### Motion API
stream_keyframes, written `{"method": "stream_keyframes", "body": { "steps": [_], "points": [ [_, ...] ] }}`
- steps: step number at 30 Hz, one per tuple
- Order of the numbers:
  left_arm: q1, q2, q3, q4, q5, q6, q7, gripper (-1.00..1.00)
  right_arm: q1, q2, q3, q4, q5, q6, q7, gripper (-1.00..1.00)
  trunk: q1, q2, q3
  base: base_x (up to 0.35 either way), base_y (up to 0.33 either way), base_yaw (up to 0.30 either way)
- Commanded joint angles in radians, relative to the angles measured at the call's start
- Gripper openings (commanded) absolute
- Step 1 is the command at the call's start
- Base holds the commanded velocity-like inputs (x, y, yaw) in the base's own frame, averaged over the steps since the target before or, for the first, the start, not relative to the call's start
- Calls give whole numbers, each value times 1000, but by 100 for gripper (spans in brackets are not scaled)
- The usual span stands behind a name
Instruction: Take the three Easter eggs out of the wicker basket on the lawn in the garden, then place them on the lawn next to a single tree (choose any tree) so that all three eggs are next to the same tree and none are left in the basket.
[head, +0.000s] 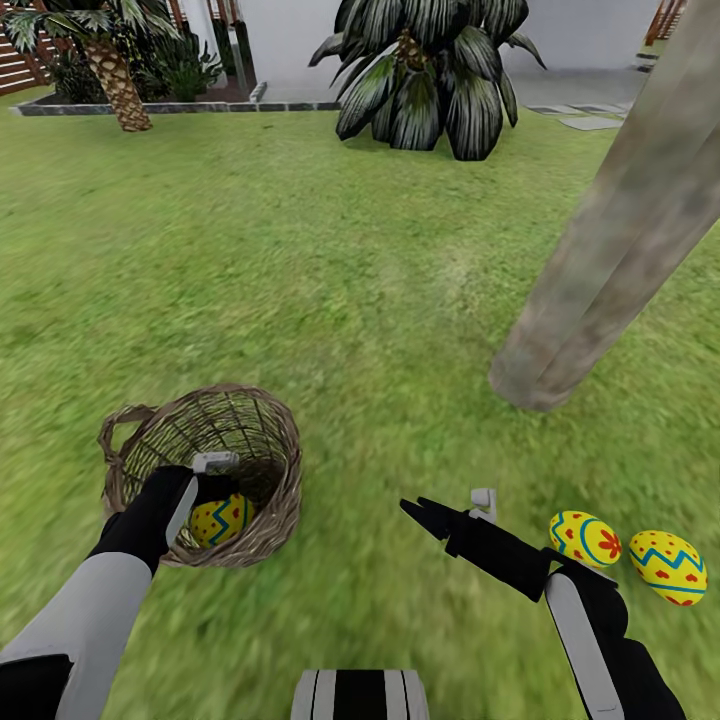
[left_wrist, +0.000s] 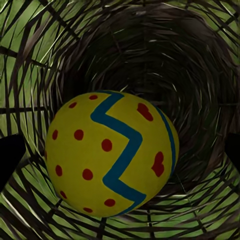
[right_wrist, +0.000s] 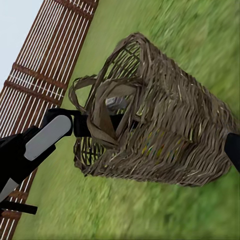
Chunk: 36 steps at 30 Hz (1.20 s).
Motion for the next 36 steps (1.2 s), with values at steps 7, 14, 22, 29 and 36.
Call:
{"method": "stream_keyframes", "body": {
  "steps": [7,14,22,29,36],
  "points": [
    [0,0,2,-1,-2,0,-4,100,0,0,-1,0,-4,6,1,100,0,0,-1,0,0,0],
    [0,0,2,-1,-2,-1,-4,100,0,0,-1,0,-4,6,1,100,0,0,-1,0,0,0],
    [0,0,2,-2,-2,-2,-5,100,0,0,-1,0,-3,6,1,100,2,-1,-20,0,0,0],
    [0,0,2,-3,-2,-2,-5,100,0,0,-1,0,-3,6,1,100,2,-1,-20,0,0,0],
    [0,0,3,-27,-2,-3,-5,100,0,0,-1,0,-3,6,1,100,5,-3,-43,0,0,0]
  ]
}}
